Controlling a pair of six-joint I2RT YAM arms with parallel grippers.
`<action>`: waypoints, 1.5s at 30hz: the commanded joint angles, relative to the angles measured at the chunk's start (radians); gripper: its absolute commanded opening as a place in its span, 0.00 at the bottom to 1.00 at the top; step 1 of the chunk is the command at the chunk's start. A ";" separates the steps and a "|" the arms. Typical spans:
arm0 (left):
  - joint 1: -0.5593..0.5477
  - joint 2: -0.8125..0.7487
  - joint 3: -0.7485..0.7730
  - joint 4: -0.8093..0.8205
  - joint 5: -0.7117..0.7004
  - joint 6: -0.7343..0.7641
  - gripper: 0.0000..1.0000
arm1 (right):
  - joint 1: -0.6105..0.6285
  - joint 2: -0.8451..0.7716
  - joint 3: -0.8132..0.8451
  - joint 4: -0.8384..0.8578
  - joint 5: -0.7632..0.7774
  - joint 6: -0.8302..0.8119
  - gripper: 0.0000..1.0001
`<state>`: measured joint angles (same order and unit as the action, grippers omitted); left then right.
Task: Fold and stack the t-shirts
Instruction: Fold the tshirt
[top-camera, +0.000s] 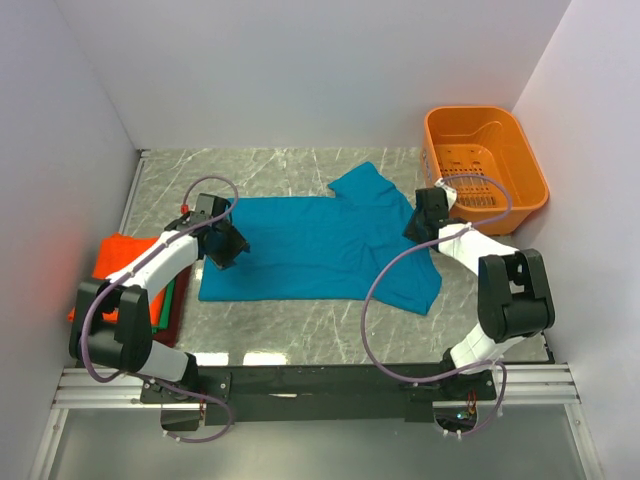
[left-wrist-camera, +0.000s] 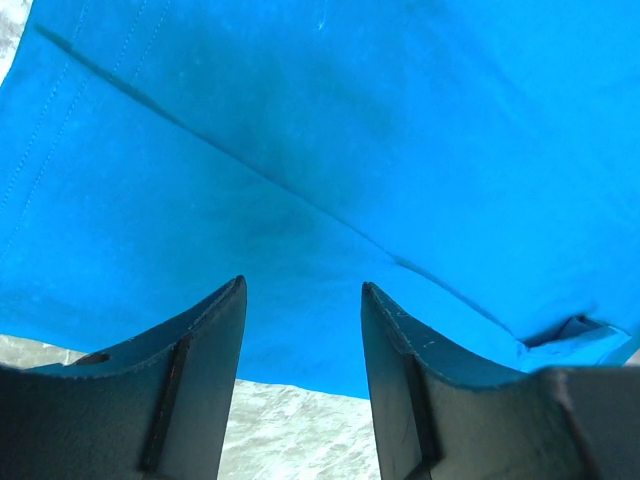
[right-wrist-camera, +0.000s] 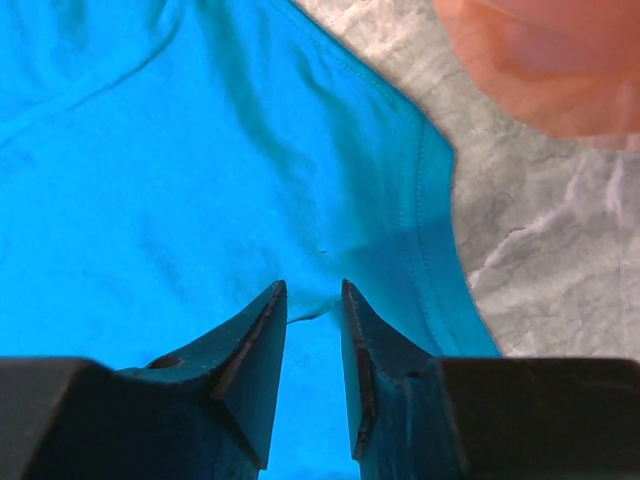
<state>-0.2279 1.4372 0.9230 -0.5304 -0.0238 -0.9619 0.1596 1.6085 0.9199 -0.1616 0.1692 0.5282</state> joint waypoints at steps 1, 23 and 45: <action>-0.008 -0.031 -0.003 0.036 0.015 0.020 0.54 | 0.043 -0.002 -0.052 -0.047 0.010 0.004 0.36; -0.011 -0.003 -0.007 0.063 0.061 0.060 0.53 | 0.133 0.114 0.103 -0.256 0.197 -0.071 0.33; -0.010 -0.014 -0.021 0.069 0.065 0.058 0.53 | 0.146 0.093 0.138 -0.299 0.277 -0.060 0.00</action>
<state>-0.2352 1.4372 0.9062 -0.4812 0.0307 -0.9207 0.2970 1.7241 1.0145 -0.4465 0.3946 0.4698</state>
